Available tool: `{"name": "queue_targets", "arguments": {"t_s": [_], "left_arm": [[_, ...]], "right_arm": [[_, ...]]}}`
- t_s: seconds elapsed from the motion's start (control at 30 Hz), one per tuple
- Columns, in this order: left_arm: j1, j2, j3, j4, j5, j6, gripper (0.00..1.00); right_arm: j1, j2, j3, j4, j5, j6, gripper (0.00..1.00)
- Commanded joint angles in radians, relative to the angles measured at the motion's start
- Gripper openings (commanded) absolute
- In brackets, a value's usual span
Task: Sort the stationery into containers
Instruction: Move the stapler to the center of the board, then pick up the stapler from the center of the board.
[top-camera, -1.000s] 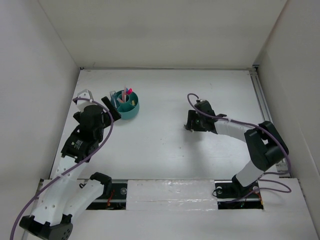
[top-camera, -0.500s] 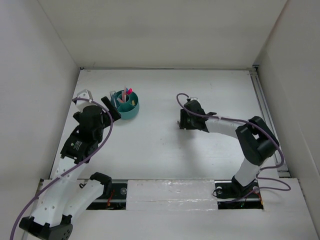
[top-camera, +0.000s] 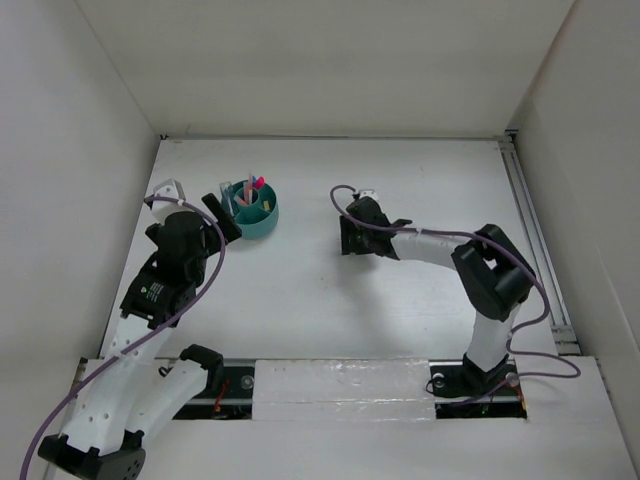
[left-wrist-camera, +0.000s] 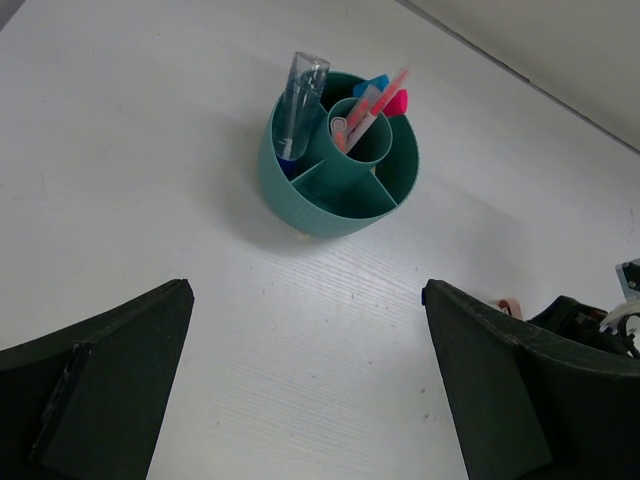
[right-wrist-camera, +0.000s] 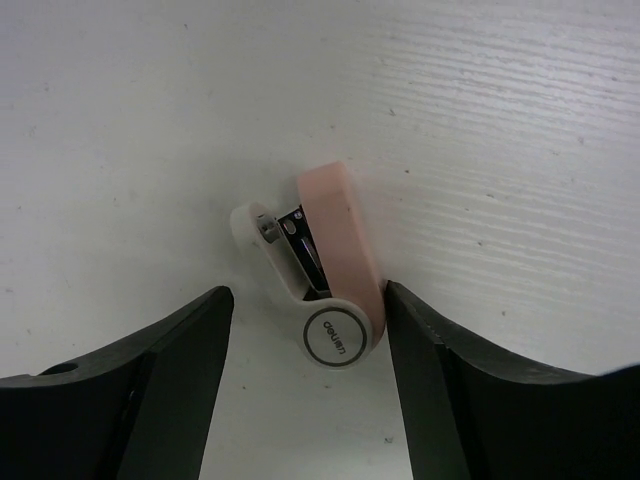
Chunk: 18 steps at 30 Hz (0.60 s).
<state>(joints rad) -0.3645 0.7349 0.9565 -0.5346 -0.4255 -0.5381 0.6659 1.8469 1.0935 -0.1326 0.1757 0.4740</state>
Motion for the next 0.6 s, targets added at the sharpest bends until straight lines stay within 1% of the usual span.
{"name": "queue_targets", "arguments": {"t_s": [0.0, 0.1, 0.27, 0.33, 0.4, 0.47, 0.57], "left_arm": [[0.002, -0.012, -0.005, 0.031, 0.001, 0.015, 1.00], [0.002, -0.012, -0.005, 0.031, 0.001, 0.015, 1.00], [0.002, -0.022, -0.005, 0.031, 0.010, 0.015, 1.00], [0.002, -0.022, -0.005, 0.031, 0.010, 0.015, 1.00], [0.002, -0.022, -0.005, 0.031, 0.010, 0.015, 1.00], [0.002, -0.022, -0.005, 0.031, 0.010, 0.015, 1.00], [0.002, -0.022, -0.005, 0.031, 0.010, 0.015, 1.00]], "right_arm": [[0.035, 0.112, -0.021, -0.186, -0.016, 0.003, 0.69], [0.044, 0.138, 0.003, -0.208, 0.008, 0.003, 0.74], [0.044, 0.172, 0.025, -0.217, 0.021, 0.003, 0.74], [0.044, 0.196, 0.034, -0.217, 0.033, 0.003, 0.70], [0.044, 0.207, 0.043, -0.217, 0.033, 0.003, 0.61], [0.044, 0.207, 0.043, -0.217, 0.022, 0.003, 0.44], [0.054, 0.216, 0.043, -0.217, 0.010, -0.006, 0.24]]}}
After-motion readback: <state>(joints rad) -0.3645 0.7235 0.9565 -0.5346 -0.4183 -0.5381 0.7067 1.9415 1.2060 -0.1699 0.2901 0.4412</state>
